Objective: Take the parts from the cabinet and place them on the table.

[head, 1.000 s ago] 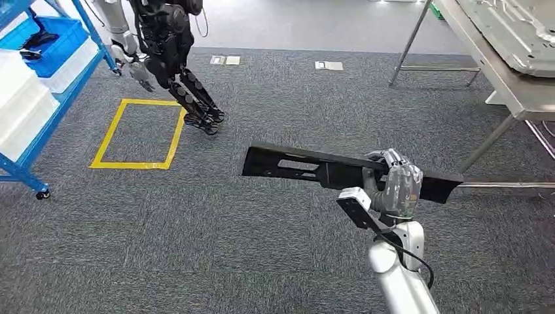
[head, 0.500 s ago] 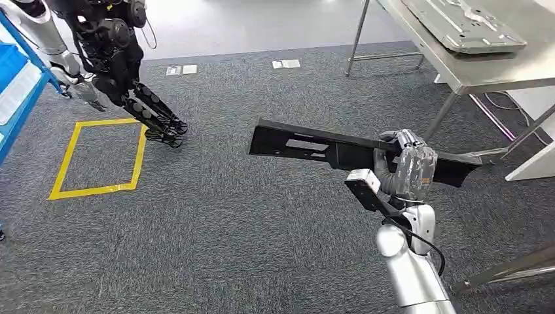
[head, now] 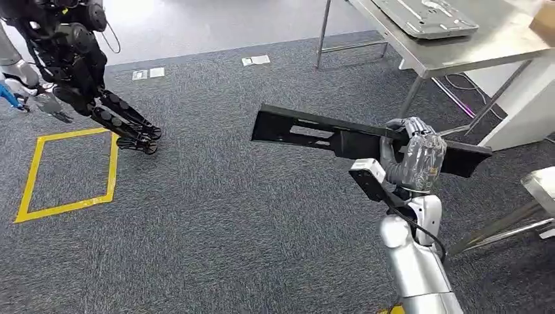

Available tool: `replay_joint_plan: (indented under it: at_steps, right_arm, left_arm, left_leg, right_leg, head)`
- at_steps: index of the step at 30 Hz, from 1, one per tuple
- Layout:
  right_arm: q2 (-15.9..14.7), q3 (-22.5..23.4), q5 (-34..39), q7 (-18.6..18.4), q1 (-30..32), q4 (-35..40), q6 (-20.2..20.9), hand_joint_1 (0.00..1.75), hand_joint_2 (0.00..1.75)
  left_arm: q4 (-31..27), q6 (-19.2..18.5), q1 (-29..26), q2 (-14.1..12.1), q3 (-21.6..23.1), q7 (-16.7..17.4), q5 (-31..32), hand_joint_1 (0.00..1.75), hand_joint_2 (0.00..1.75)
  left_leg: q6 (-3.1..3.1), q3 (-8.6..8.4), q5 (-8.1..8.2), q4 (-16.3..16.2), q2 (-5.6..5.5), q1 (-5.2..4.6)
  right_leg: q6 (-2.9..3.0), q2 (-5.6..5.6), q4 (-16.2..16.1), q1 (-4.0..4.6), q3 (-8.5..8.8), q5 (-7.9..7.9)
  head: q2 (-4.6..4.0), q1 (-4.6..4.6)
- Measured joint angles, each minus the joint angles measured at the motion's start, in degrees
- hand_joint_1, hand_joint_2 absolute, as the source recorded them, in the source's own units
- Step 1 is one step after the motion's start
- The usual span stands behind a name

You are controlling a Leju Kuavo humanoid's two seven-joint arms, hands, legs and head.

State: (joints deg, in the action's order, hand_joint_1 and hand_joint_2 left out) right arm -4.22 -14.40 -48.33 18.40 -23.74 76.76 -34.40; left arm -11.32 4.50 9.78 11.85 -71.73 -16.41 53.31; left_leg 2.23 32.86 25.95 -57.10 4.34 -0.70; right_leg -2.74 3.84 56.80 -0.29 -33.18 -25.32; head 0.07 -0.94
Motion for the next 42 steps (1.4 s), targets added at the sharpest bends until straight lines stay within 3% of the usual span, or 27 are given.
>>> replay_joint_plan:
  at_steps: [3, 4, 5, 6, 8, 9, 10, 11, 13, 14, 15, 18, 19, 21, 22, 26, 29, 30, 31, 32, 33, 36, 37, 38, 39, 41, 42]
  right_arm:
    - [-0.35, 0.09, 0.0, 0.0, -0.27, -0.17, 0.02, 1.75, 1.75]
    - [-0.48, 0.2, 0.0, 0.0, -0.32, -0.17, 0.02, 1.75, 1.75]
    - [-0.44, 0.2, 0.0, 0.0, -0.44, -0.17, 0.02, 1.75, 1.75]
    - [-0.52, 0.22, 0.0, -0.04, -0.68, -0.26, 0.04, 1.75, 1.75]
    - [-0.44, 0.22, 0.43, 0.11, -0.91, -0.5, 0.09, 1.75, 1.75]
    - [-0.44, 0.2, 0.99, 0.29, -1.02, -0.81, 0.09, 1.75, 1.75]
    - [-0.44, 0.2, 1.55, 0.39, -1.26, -1.31, 0.09, 1.75, 1.75]
    - [-0.46, 0.2, 1.93, 0.53, -1.59, -1.75, 0.11, 1.75, 1.75]
    - [-0.42, 0.2, 2.51, 0.96, -2.49, -2.51, 0.11, 1.75, 1.75]
    - [-0.39, 0.2, 2.8, 1.18, -2.93, -2.75, 0.11, 1.75, 1.75]
    - [-0.39, 0.2, 3.1, 1.31, -3.44, -3.04, 0.13, 1.75, 1.75]
    - [-0.39, 0.09, 3.8, 1.57, -4.26, -4.07, 0.13, 1.75, 1.75]
    - [-0.53, 0.07, 3.91, 1.62, -4.35, -4.26, 0.13, 1.75, 1.75]
    - [-0.57, -0.04, 3.96, 1.71, -4.69, -4.68, 0.11, 1.75, 1.75]
    - [-0.52, -0.07, 3.98, 1.75, -4.93, -4.92, 0.11, 1.75, 1.75]
    - [-0.52, -0.09, 3.93, 1.75, -4.92, -4.98, 0.11, 1.75, 1.75]
    - [-0.52, -0.17, 3.96, 1.79, -4.71, -5.33, 0.09, 1.75, 1.75]
    - [-0.68, -0.2, 4.0, 1.79, -4.35, -6.05, 0.04, 1.75, 1.75]
    - [-0.83, -0.2, 4.24, 2.03, -4.69, -6.38, 0.0, 1.75, 1.75]
    - [-0.87, -0.2, 4.33, 2.25, -5.0, -6.47, 0.0, 1.75, 1.75]
    - [-0.83, -0.26, 4.48, 2.36, -5.03, -6.56, -0.02, 1.75, 1.75]
    - [-1.18, -0.26, 5.03, 2.49, -5.0, -7.02, -0.09, 1.75, 1.75]
    - [-1.16, -0.28, 5.03, 2.51, -4.98, -7.04, -0.09, 1.75, 1.75]
    - [-1.11, -0.28, 5.03, 2.54, -5.22, -7.06, -0.09, 1.75, 1.75]
    - [-1.14, -0.26, 5.07, 2.51, -5.37, -7.23, -0.09, 1.75, 1.75]
    - [-0.96, -0.3, 5.11, 2.47, -5.39, -7.47, -0.07, 1.75, 1.75]
    - [-0.9, -0.31, 5.11, 2.45, -5.31, -7.65, -0.05, 1.75, 1.75]
  left_arm:
    - [0.0, 0.0, 0.03, -0.02, 0.02, 0.02, 0.0, 0.0, 1.75]
    - [0.0, 0.0, 0.11, -0.02, 0.02, 0.02, 0.0, 0.0, 1.75]
    - [0.0, 0.0, 0.15, -0.04, 0.02, 0.0, 0.0, 0.0, 1.75]
    - [0.0, 0.0, 0.12, -0.02, 0.02, -0.02, 0.0, 0.0, 1.75]
    - [0.0, 0.11, -0.07, -0.04, 0.02, -0.02, -0.22, 0.0, 1.75]
    - [0.0, 0.24, -0.14, -0.04, 0.02, -0.04, -0.44, 0.0, 1.75]
    - [0.0, 0.31, -0.18, -0.04, 0.02, -0.07, -0.5, 0.0, 1.75]
    - [0.0, 0.33, -0.19, -0.09, 0.02, -0.11, -0.63, 0.0, 1.75]
    - [0.0, 0.33, -0.15, -0.18, 0.02, -0.15, -0.96, 0.0, 1.75]
    - [0.0, 0.33, -0.15, -0.28, 0.02, -0.18, -0.96, 0.0, 1.75]
    - [0.0, 0.33, -0.11, -0.33, 0.02, -0.17, -1.03, 0.0, 1.75]
    - [0.0, 0.35, -0.1, -0.39, 0.0, -0.22, -1.03, 0.0, 1.75]
    - [0.0, 0.33, -0.06, -0.33, 0.02, -0.22, -1.03, 0.0, 1.75]
    - [0.0, 0.33, 0.06, -0.31, 0.02, -0.22, -1.03, 0.0, 1.75]
    - [0.0, 0.31, -0.04, -0.33, 0.02, -0.22, -1.03, 0.0, 1.75]
    - [0.0, 0.31, -0.06, -0.33, 0.02, -0.22, -1.03, 0.0, 1.75]
    - [0.0, 0.33, -0.18, -0.37, 0.02, -0.22, -1.03, 0.0, 1.75]
    - [0.0, 0.31, -0.19, -0.39, 0.0, -0.22, -1.03, 0.0, 1.75]
    - [0.02, 0.31, -0.16, -0.35, 0.0, -0.22, -1.05, 0.0, 1.75]
    - [0.0, 0.31, -0.17, -0.37, 0.02, -0.22, -1.11, 0.0, 1.75]
    - [0.02, 0.28, -0.17, -0.33, 0.02, -0.26, -1.11, 0.0, 1.75]
    - [0.02, 0.24, -0.14, -0.31, 0.0, -0.39, -1.42, 0.0, 1.75]
    - [0.0, 0.24, -0.08, -0.31, 0.0, -0.44, -1.46, 0.0, 1.75]
    - [0.0, 0.26, -0.06, -0.31, 0.02, -0.5, -1.46, 0.0, 1.75]
    - [0.02, 0.31, -0.11, -0.28, 0.02, -0.52, -1.46, 0.0, 1.75]
    - [0.02, 0.33, -0.38, -0.28, 0.02, -0.5, -1.49, 0.0, 1.75]
    - [0.02, 0.33, -0.5, -0.28, 0.02, -0.5, -1.53, 0.0, 1.75]
  left_leg:
    - [-0.59, -0.25, 0.05, 0.08, 1.4, 0.18]
    - [-1.07, -0.07, 0.43, -0.15, 1.64, 0.19]
    - [-1.51, 0.2, 1.42, -1.39, -0.58, 0.53]
    - [-1.74, 1.52, 3.63, -4.7, -2.68, 0.76]
    - [-2.13, 6.07, 7.96, -14.16, -4.14, 0.93]
    - [-2.23, 7.91, 8.86, -17.56, -4.26, 0.94]
    - [-2.22, 8.6, 8.28, -18.34, -4.27, 0.95]
    - [-2.17, 7.96, 6.48, -16.38, -4.27, 0.99]
    - [-1.96, 3.26, 0.92, -6.39, -5.22, 1.35]
    - [-1.88, 1.12, -0.56, -1.79, -7.28, 1.67]
    - [-1.93, 0.61, 0.32, -1.01, -8.38, 1.66]
    - [-0.84, 0.94, -0.13, -0.98, -6.77, 0.99]
    - [-0.25, 0.83, -0.56, -0.42, -6.12, 1.29]
    - [0.52, 0.84, -0.94, 0.01, -5.24, 1.32]
    - [0.7, 0.89, -0.95, 0.0, -4.53, 1.16]
    - [0.73, 0.89, -0.93, 0.0, -4.35, 1.12]
    - [0.85, 0.99, -0.89, -0.03, -3.38, 1.0]
    - [0.83, 1.0, -0.85, -0.06, -1.82, 0.93]
    - [0.58, 0.86, -0.7, -0.13, -0.48, 0.86]
    - [0.23, 0.87, -0.46, -0.32, 0.06, 0.24]
    - [-0.03, 0.91, -0.41, -0.32, 0.59, 0.23]
    - [-0.85, 0.61, -0.38, -0.21, 2.22, 0.34]
    - [-1.34, 1.14, 0.17, -0.62, 1.63, 0.61]
    - [-1.74, 1.75, 1.73, -2.65, -1.4, 0.85]
    - [-1.97, 3.3, 3.95, -6.45, -3.13, 1.03]
    - [-2.35, 7.9, 8.16, -16.1, -4.23, 1.12]
    - [-2.39, 9.29, 8.59, -18.72, -4.28, 1.13]
  right_leg:
    - [0.87, -1.83, 0.06, 0.1, -0.54, 0.28]
    - [1.43, -2.46, -0.32, -0.41, -0.23, 0.64]
    - [1.55, -3.0, -0.38, -0.58, -0.22, 0.7]
    - [1.96, -3.37, -0.34, -0.71, -0.23, 0.78]
    - [2.09, -4.49, -0.31, -0.66, -0.33, 0.84]
    - [2.09, -5.09, -0.28, -0.62, -0.36, 0.84]
    - [2.08, -5.79, -0.25, -0.61, -0.33, 0.84]
    - [2.08, -6.37, -0.19, -0.62, -0.32, 0.84]
    - [2.04, -7.75, 0.08, -0.68, -0.25, 0.82]
    - [2.01, -8.22, 0.18, -0.7, -0.35, 0.82]
    - [1.76, -8.67, 0.33, -0.2, -0.73, 0.84]
    - [0.68, -10.01, -0.07, -0.87, -1.25, 1.39]
    - [0.26, -10.41, -0.13, -0.6, -1.79, 1.43]
    - [0.51, -6.27, 3.26, -0.42, -3.4, -0.54]
    - [0.85, -5.2, 8.22, -0.44, -5.69, -2.79]
    - [0.92, -5.05, 9.7, -0.45, -6.39, -3.39]
    - [1.0, -4.7, 16.58, -0.47, -9.57, -5.76]
    - [0.01, -4.33, 15.85, -0.65, -8.93, -4.67]
    - [-0.84, -1.58, 2.9, -0.57, -1.87, -0.44]
    - [-0.33, 0.69, 0.02, -0.13, -0.36, -0.17]
    - [0.25, -0.19, 0.03, -0.07, -0.29, 0.21]
    - [1.11, -2.15, 0.06, -0.05, -0.77, 0.58]
    - [1.58, -2.75, -0.26, -0.82, -0.49, 0.91]
    - [1.66, -3.32, -0.25, -0.87, -0.5, 0.9]
    - [1.97, -3.76, -0.24, -0.85, -0.51, 0.95]
    - [2.21, -4.96, -0.22, -0.76, -0.7, 1.02]
    - [2.21, -5.66, -0.22, -0.73, -0.69, 1.04]
  head:
    - [0.0, -0.11]
    - [0.0, -0.07]
    - [0.0, -0.13]
    - [0.0, -0.55]
    - [0.0, -0.74]
    - [0.0, -0.81]
    - [0.0, -0.79]
    - [0.0, -0.81]
    - [0.0, -0.83]
    - [0.0, -0.85]
    - [0.0, -0.81]
    - [0.02, -0.77]
    - [0.0, -0.74]
    - [0.0, -0.13]
    - [0.0, 0.09]
    - [0.0, 0.09]
    - [0.0, 0.09]
    - [0.0, 0.22]
    - [0.0, 0.24]
    - [0.0, 0.33]
    - [0.0, 0.09]
    - [0.0, 0.08]
    - [0.0, 0.09]
    - [0.0, -0.31]
    - [0.0, -0.66]
    - [0.0, -0.74]
    - [0.0, -0.79]
